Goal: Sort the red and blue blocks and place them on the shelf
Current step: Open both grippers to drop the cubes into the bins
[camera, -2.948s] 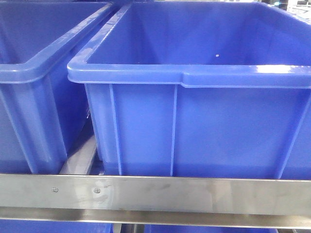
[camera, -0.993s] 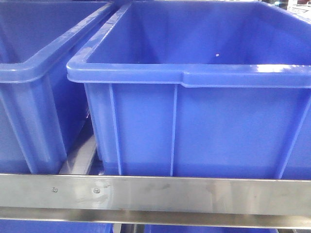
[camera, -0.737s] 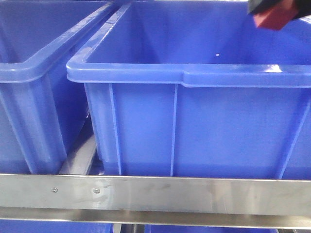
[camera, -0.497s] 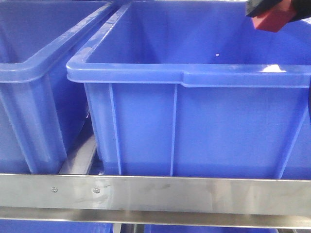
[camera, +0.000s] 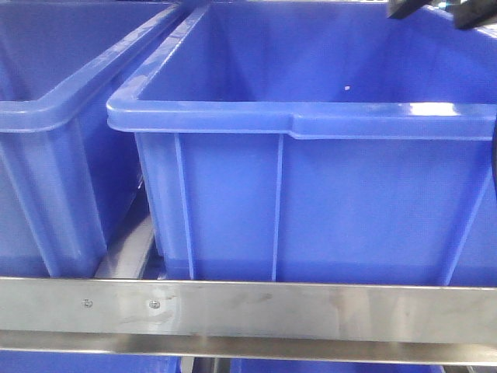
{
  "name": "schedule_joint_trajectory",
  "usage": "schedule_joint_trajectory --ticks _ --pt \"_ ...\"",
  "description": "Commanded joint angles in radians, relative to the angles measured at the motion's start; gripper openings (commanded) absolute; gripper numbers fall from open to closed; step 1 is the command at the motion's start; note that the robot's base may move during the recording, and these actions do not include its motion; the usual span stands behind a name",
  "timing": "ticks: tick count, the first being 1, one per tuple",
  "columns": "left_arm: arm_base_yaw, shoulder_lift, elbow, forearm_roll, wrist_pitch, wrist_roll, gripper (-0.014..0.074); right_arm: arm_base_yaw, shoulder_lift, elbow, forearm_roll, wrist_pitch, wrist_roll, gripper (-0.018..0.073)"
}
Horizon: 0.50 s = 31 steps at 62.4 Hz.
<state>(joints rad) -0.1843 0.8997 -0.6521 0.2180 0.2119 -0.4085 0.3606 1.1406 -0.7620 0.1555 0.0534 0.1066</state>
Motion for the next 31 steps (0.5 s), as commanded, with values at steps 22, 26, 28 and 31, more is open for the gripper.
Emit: schedule_joint_trajectory --ticks 22,26,28,31 --pt "0.0 -0.247 -0.018 0.08 0.102 -0.004 0.0136 0.002 -0.24 -0.038 -0.166 0.023 -0.008 0.0069" --pt "0.0 -0.3 0.002 0.084 0.116 -0.004 0.0136 0.002 -0.283 -0.033 -0.19 0.066 -0.008 0.0069" --pt "0.0 -0.332 0.015 0.084 0.123 -0.004 0.0136 0.001 -0.303 -0.025 -0.196 0.087 -0.008 0.0069" --pt "0.0 -0.374 0.038 0.084 0.128 -0.004 0.0136 0.0 -0.336 -0.01 -0.196 0.103 -0.008 0.0069"
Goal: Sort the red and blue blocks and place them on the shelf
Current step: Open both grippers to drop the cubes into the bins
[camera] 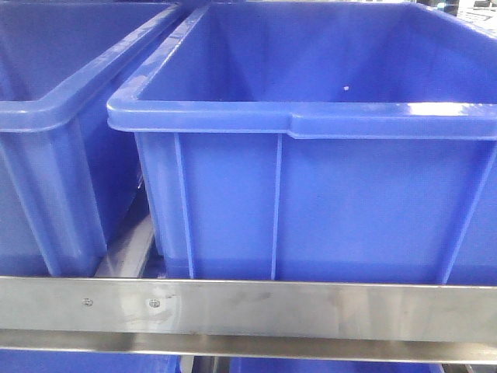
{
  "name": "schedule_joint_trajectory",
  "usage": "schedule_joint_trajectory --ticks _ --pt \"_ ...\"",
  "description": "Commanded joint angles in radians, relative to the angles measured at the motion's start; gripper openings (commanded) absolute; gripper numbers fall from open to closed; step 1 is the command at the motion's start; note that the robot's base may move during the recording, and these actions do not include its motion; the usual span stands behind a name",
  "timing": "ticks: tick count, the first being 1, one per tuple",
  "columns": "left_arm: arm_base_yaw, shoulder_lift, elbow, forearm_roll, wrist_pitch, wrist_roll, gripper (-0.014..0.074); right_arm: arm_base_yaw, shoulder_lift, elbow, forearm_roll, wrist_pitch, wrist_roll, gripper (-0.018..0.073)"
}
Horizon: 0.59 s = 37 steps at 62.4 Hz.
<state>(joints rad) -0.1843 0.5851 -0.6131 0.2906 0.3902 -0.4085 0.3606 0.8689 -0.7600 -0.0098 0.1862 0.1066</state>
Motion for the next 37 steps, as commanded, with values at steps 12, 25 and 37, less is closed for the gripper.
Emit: schedule_joint_trajectory --ticks 12,25,37 --pt "0.0 -0.212 0.063 0.011 0.034 -0.004 0.0136 0.0 -0.209 0.083 -0.031 -0.012 -0.007 0.0069" --pt "0.0 -0.346 0.096 0.022 0.145 -0.004 0.0136 0.0 -0.345 0.181 -0.031 0.061 -0.007 0.0069" --pt "0.0 -0.385 0.1 0.035 0.15 -0.004 0.0135 0.0 -0.406 0.229 -0.031 0.083 -0.007 0.0069"
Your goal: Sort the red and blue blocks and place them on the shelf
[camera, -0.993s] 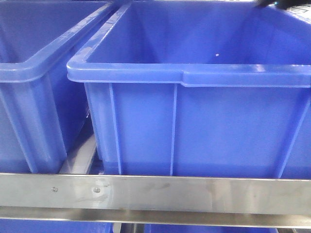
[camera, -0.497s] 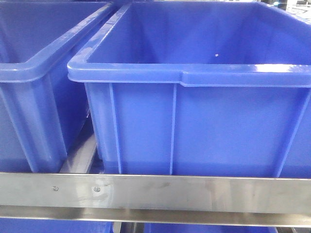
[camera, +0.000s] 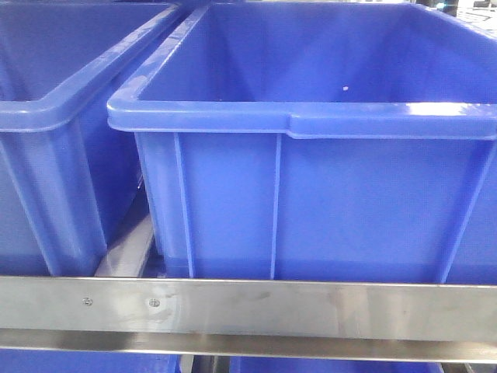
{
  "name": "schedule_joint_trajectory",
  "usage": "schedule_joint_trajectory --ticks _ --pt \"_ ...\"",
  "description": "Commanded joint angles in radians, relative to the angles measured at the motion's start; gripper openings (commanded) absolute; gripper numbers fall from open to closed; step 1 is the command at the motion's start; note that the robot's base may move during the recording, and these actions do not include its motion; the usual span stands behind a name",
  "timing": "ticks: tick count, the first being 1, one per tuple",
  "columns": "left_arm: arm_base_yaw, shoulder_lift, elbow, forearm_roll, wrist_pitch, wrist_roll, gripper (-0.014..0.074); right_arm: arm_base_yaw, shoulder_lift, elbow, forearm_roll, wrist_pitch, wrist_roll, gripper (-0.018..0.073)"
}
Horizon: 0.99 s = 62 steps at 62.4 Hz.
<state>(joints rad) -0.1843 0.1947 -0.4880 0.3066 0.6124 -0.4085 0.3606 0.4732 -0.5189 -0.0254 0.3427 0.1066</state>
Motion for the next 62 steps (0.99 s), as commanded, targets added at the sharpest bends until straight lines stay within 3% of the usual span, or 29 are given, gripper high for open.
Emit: schedule_joint_trajectory --ticks 1,62 --pt "0.0 0.005 -0.025 0.019 -0.072 -0.004 0.0135 0.0 -0.011 -0.011 -0.015 -0.074 -0.007 0.0069" --pt "0.0 0.005 -0.025 0.019 -0.072 -0.004 0.0135 0.0 -0.011 -0.006 -0.014 -0.088 -0.007 0.0069"
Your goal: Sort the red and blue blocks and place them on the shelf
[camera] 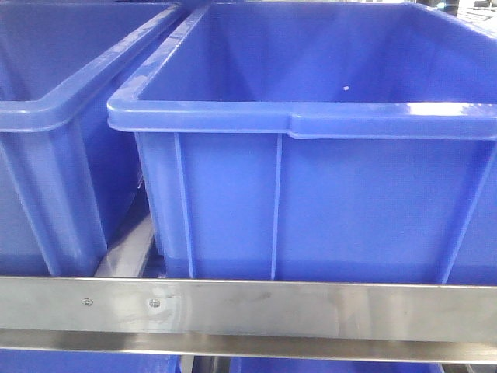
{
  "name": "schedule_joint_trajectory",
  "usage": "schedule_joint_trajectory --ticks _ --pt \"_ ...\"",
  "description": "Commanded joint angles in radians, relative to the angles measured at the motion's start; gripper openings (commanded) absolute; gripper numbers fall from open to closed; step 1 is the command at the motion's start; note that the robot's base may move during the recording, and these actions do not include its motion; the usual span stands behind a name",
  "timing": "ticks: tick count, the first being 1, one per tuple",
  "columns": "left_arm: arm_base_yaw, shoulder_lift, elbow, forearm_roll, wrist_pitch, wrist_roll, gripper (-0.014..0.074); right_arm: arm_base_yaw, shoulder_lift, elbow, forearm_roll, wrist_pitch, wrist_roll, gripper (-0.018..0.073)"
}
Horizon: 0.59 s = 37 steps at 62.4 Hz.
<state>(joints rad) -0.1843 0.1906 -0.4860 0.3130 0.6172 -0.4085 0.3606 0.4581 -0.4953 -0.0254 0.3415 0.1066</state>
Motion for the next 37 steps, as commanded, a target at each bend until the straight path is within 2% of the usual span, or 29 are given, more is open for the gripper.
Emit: schedule_joint_trajectory --ticks 1,27,37 --pt "0.0 0.009 -0.027 0.013 -0.077 -0.004 0.0135 0.0 0.005 -0.03 -0.014 -0.087 -0.007 0.0069" --pt "0.0 0.009 -0.027 0.013 -0.077 -0.004 0.0135 -0.007 -0.032 -0.029 -0.021 -0.082 -0.007 0.0069" --pt "0.0 0.009 -0.027 0.013 -0.077 -0.004 0.0135 -0.112 -0.103 0.011 0.007 -0.102 -0.007 0.0069"
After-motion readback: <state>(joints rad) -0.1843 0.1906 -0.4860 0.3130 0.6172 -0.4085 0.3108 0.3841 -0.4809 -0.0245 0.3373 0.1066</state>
